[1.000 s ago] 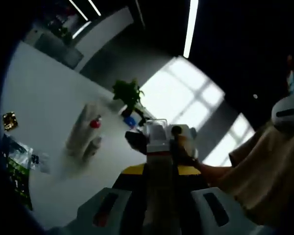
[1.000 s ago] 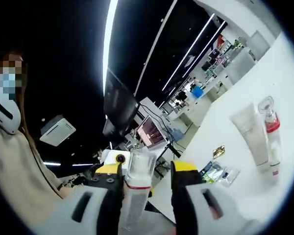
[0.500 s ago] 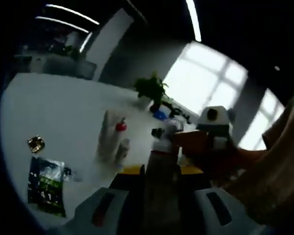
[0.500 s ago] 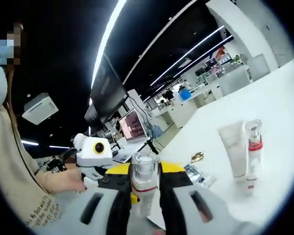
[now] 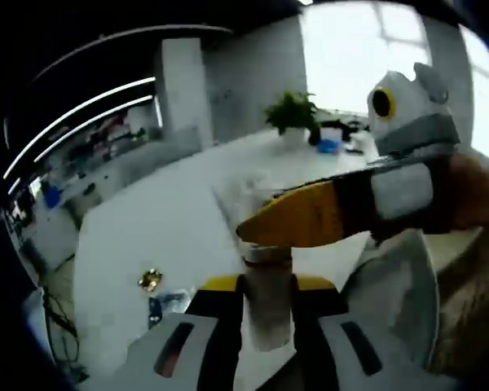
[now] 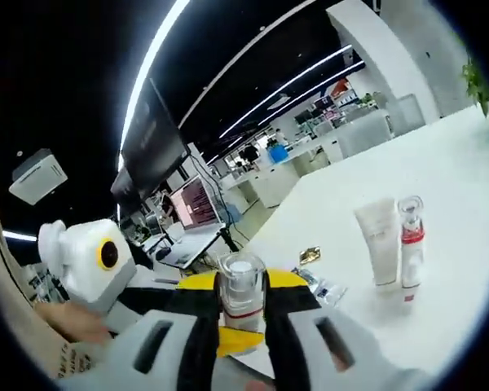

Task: Arrange the skincare products in the storage area until every visible bottle or jar stands upright without overlapping.

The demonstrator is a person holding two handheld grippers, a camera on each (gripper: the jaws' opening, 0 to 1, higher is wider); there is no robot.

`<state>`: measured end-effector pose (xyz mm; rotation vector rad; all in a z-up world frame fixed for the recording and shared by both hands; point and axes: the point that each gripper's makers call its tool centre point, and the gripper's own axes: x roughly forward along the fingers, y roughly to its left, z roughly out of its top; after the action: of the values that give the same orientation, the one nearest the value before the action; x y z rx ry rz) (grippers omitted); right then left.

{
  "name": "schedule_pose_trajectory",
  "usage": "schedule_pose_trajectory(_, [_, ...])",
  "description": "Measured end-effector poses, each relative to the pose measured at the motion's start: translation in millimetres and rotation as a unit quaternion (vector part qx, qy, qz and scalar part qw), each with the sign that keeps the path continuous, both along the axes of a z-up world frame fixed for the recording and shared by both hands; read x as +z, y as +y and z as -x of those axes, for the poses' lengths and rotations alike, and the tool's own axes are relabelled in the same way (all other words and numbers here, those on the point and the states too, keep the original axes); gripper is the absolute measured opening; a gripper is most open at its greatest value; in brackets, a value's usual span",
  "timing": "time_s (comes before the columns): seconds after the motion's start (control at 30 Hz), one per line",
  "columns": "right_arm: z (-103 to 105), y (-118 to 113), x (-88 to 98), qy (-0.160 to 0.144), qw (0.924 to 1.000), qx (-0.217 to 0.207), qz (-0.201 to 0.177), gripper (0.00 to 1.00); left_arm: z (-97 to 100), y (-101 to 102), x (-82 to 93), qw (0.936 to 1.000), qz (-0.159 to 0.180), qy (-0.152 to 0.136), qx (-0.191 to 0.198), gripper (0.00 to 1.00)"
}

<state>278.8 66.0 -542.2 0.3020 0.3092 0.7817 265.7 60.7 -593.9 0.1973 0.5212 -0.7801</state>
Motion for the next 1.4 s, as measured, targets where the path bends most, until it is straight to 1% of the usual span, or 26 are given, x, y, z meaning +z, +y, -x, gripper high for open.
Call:
schedule_pose_trajectory(0.03, [2,3,2.2,-0.012,0.9997,0.016,0.015,0.19,1.8,-2,-0.3,0.9994,0.026,0.022,-0.004,0.18])
schedule_pose_trajectory(0.07, [5,6,6.7,-0.032,0.9986,0.033,0.025,0.18,1.2,-4,3.0,0.9971,0.065,0.039,-0.005,0.18])
schedule_pose_trajectory(0.1, [6,7,11.9,-0.053,0.9969,0.045,0.038,0.18,1.1,-5,6.8,0.9948,0.090,0.046,-0.007,0.18])
schedule_pose_trajectory(0.17, [9,8,17.2,-0.066,0.9946,0.067,0.043,0.18,5.5,-9,14.8,0.9877,0.138,0.066,-0.031,0.17])
schedule_pose_trajectory(0.2, [10,7,21.7,-0.070,0.9940,0.076,0.034,0.19,7.6,-11,18.6,0.9848,0.152,0.070,-0.044,0.17])
schedule_pose_trajectory(0.23, [12,8,24.4,-0.063,0.9936,0.091,0.018,0.19,14.4,-14,22.1,0.9822,0.158,0.073,-0.072,0.18])
schedule_pose_trajectory(0.3, [16,6,29.5,-0.050,0.9920,0.116,-0.013,0.20,20.3,-17,28.5,0.9746,0.182,0.084,-0.101,0.17])
schedule_pose_trajectory(0.33, [20,6,31.5,-0.051,0.9893,0.135,-0.019,0.21,24.2,-19,30.4,0.9706,0.189,0.093,-0.117,0.17])
schedule_pose_trajectory(0.4, [25,4,32.7,-0.064,0.9839,0.167,-0.001,0.21,29.9,-20,32.2,0.9669,0.185,0.098,-0.146,0.17])
schedule_pose_trajectory(0.47, [32,4,36.8,-0.070,0.9784,0.194,0.000,0.22,38.2,-23,36.9,0.9594,0.189,0.103,-0.183,0.17])
schedule_pose_trajectory(0.53, [38,4,43.0,-0.071,0.9725,0.222,-0.009,0.23,49.0,-27,44.2,0.9460,0.205,0.123,-0.219,0.17])
schedule_pose_trajectory(0.57, [40,5,45.2,-0.073,0.9697,0.233,-0.013,0.23,52.1,-29,47.1,0.9424,0.207,0.124,-0.231,0.17])
schedule_pose_trajectory(0.63, [47,5,51.9,-0.078,0.9629,0.257,-0.024,0.23,60.5,-32,53.8,0.9325,0.212,0.125,-0.265,0.17])
schedule_pose_trajectory(0.67, [49,5,55.0,-0.084,0.9605,0.264,-0.027,0.23,62.3,-33,57.7,0.9294,0.214,0.118,-0.276,0.17])
schedule_pose_trajectory(0.73, [55,4,59.2,-0.078,0.9554,0.282,-0.043,0.23,68.2,-34,62.8,0.9223,0.214,0.118,-0.299,0.18])
schedule_pose_trajectory(0.83, [60,2,60.5,-0.076,0.9517,0.293,-0.050,0.22,72.0,-34,67.0,0.9181,0.212,0.115,-0.314,0.18])
schedule_pose_trajectory(0.87, [61,2,60.5,-0.075,0.9516,0.294,-0.050,0.22,72.5,-35,67.1,0.9180,0.209,0.114,-0.317,0.18])
schedule_pose_trajectory(0.9, [64,1,60.8,-0.083,0.9505,0.296,-0.048,0.22,73.6,-35,66.9,0.9169,0.207,0.114,-0.322,0.18])
schedule_pose_trajectory(0.93, [65,1,60.5,-0.082,0.9502,0.297,-0.048,0.22,75.2,-35,66.9,0.9154,0.205,0.115,-0.327,0.18])
schedule_pose_trajectory(1.03, [63,1,60.0,-0.073,0.9544,0.285,-0.051,0.21,75.1,-36,65.9,0.9148,0.201,0.117,-0.330,0.18])
schedule_pose_trajectory(1.07, [60,0,60.1,-0.076,0.9572,0.275,-0.050,0.21,73.6,-36,65.9,0.9161,0.201,0.115,-0.327,0.18])
schedule_pose_trajectory(1.13, [53,-2,59.0,-0.084,0.9641,0.249,-0.040,0.20,64.4,-36,64.5,0.9225,0.198,0.116,-0.311,0.18])
schedule_pose_trajectory(1.23, [36,-10,57.0,-0.079,0.9772,0.193,-0.042,0.20,44.2,-34,61.8,0.9389,0.173,0.093,-0.282,0.17])
schedule_pose_trajectory(1.33, [14,-24,59.1,-0.075,0.9891,0.116,-0.049,0.20,20.3,-34,64.3,0.9569,0.156,0.078,-0.233,0.18])
schedule_pose_trajectory(1.37, [9,-26,58.3,-0.067,0.9915,0.100,-0.049,0.20,16.0,-35,64.1,0.9605,0.149,0.075,-0.223,0.19])
schedule_pose_trajectory(1.4, [2,-30,59.9,-0.071,0.9936,0.074,-0.046,0.20,7.5,-36,64.8,0.9678,0.136,0.057,-0.204,0.19])
